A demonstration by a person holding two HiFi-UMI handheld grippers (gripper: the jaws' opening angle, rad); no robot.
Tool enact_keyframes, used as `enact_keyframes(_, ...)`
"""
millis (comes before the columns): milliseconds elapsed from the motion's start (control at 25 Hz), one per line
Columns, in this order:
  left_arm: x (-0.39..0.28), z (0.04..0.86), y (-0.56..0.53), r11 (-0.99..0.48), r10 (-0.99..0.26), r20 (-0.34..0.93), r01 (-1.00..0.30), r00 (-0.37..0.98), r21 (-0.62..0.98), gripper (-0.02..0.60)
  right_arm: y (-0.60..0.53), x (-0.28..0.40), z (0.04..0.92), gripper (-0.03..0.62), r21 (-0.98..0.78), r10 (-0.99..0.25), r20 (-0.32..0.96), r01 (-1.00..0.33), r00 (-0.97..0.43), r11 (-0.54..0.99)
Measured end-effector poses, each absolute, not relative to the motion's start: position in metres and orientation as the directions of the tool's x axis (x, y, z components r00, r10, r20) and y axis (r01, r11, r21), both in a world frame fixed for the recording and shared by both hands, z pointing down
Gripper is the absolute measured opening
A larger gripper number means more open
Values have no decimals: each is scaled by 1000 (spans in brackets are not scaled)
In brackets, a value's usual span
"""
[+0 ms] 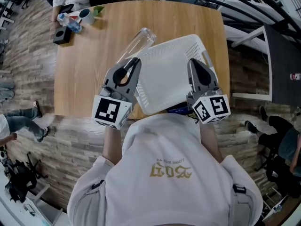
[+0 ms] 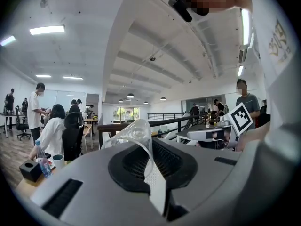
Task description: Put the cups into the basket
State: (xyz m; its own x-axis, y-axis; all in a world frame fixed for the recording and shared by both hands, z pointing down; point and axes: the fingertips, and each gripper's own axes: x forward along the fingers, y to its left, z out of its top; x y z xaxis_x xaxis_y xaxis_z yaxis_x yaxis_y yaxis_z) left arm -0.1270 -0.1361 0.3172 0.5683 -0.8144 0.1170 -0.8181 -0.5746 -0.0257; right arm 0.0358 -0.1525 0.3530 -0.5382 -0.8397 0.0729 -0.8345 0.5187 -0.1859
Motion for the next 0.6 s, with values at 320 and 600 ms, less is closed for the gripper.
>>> enact_keyframes(320,-113,333,-140,-609,-783,177,-793,597,-21,25,-165,40,362,11,-199,-829,90,-826,-551,527)
enact_keyframes(600,-104,355,-145,-617,-768,234,-787,597,-16,25,-168,47,373,11,-207,-824,115,-824,-555,527)
